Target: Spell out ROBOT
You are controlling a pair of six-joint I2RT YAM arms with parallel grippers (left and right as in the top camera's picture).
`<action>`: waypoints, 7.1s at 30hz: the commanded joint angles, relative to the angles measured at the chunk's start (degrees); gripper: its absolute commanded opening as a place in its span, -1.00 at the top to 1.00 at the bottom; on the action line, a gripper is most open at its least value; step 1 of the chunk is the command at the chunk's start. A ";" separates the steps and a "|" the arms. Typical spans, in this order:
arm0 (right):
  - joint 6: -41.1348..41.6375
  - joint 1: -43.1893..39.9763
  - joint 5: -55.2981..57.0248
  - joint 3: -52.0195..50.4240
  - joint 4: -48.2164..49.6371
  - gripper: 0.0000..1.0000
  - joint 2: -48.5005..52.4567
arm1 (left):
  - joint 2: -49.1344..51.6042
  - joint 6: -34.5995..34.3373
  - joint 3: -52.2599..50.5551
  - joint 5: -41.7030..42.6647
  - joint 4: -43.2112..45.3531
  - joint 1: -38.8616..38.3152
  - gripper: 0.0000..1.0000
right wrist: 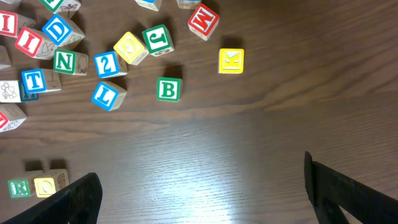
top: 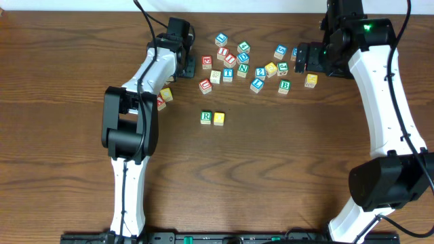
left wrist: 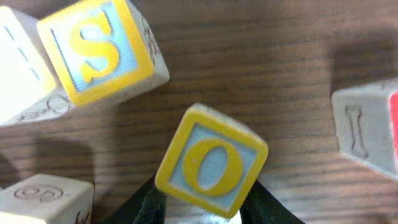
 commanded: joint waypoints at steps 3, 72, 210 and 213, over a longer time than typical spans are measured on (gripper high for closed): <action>-0.50 0.31 0.66 -0.50 -0.04 -0.98 0.37 | 0.74 2.73 -0.48 -0.17 3.69 -0.11 0.00; -1.01 0.07 2.38 -0.72 1.57 -0.99 0.37 | -20.26 -17.97 -4.31 -0.11 -21.24 -23.65 0.52; 19.58 24.52 -10.19 -29.22 29.31 0.98 8.83 | -42.10 -15.93 -20.79 -2.05 -7.39 10.34 0.13; 19.58 24.15 -8.83 -29.22 29.44 0.98 8.83 | -42.10 -15.93 -20.79 -2.05 -7.41 10.34 0.12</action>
